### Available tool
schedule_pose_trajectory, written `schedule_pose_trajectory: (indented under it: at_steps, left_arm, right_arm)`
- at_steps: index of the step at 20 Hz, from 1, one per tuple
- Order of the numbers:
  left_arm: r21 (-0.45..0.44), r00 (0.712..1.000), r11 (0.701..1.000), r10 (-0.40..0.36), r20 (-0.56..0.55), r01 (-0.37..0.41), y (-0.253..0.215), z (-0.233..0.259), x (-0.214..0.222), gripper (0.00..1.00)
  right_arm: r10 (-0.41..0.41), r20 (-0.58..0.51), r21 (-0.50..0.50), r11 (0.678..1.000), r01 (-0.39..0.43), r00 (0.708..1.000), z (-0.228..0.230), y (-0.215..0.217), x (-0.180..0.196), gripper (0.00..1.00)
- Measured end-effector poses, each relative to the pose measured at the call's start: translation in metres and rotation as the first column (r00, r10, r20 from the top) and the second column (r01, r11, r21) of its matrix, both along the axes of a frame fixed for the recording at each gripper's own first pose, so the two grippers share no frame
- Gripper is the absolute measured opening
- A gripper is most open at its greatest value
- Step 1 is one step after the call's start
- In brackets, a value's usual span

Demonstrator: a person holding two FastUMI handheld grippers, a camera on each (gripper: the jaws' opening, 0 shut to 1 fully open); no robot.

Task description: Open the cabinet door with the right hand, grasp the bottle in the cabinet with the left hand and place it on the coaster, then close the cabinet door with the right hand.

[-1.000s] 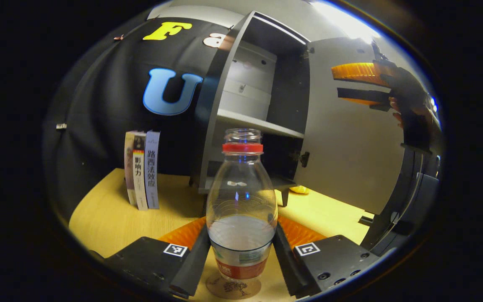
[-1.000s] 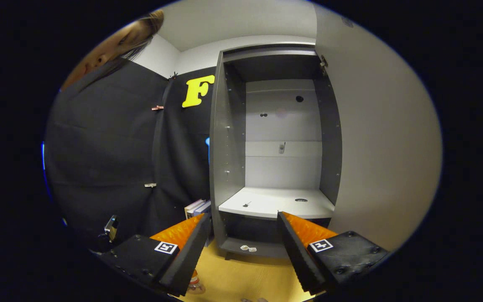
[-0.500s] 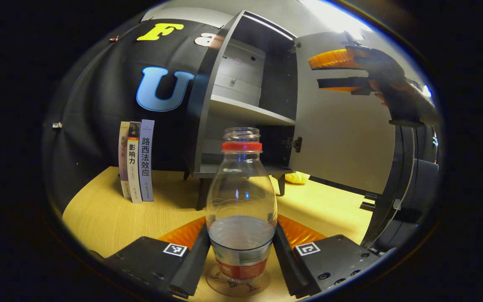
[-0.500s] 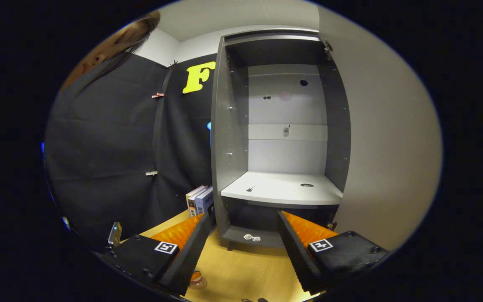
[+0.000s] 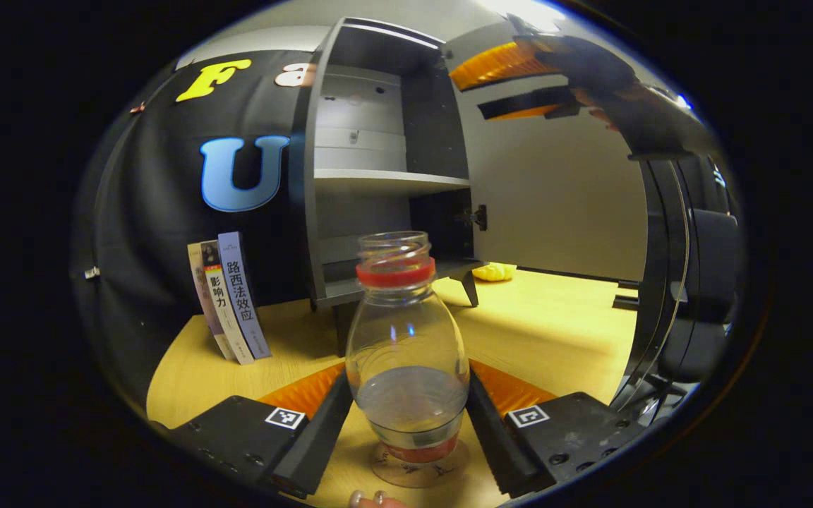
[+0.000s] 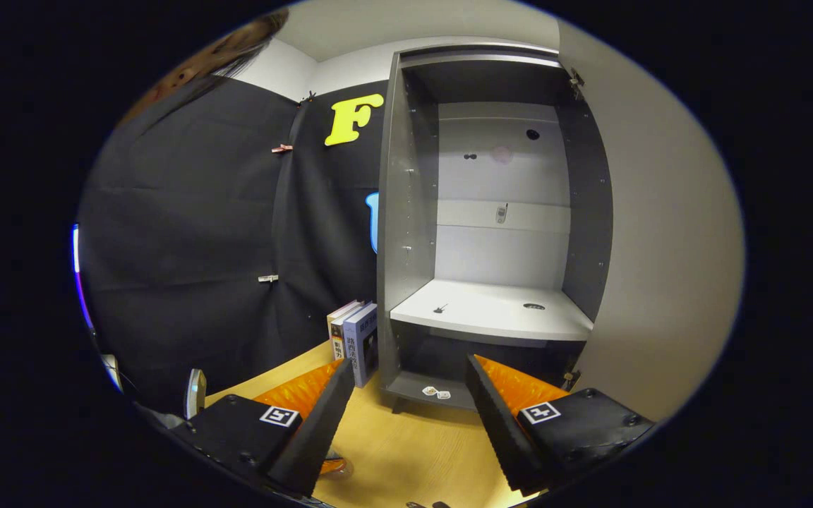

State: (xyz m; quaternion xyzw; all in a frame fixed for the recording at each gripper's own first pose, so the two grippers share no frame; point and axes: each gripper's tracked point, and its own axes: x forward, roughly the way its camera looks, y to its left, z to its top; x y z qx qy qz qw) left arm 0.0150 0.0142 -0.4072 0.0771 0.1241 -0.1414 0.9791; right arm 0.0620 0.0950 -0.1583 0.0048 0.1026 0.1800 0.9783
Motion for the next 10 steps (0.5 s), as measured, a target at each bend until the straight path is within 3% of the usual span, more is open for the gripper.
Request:
schedule_pose_trajectory:
  at_steps: [8,10]
  left_arm:
    - [-0.092,0.998,0.994,0.062,0.003,-0.061,0.001,0.021,0.006,0.96]
    - [-0.103,0.998,0.993,0.057,0.023,-0.054,-0.001,0.039,0.007,0.93]
  right_arm:
    - [-0.011,-0.002,0.002,1.000,0.011,1.000,0.006,-0.013,-0.016,0.98]
    - [-0.018,0.006,0.012,1.000,0.018,1.000,0.012,-0.016,-0.020,0.98]
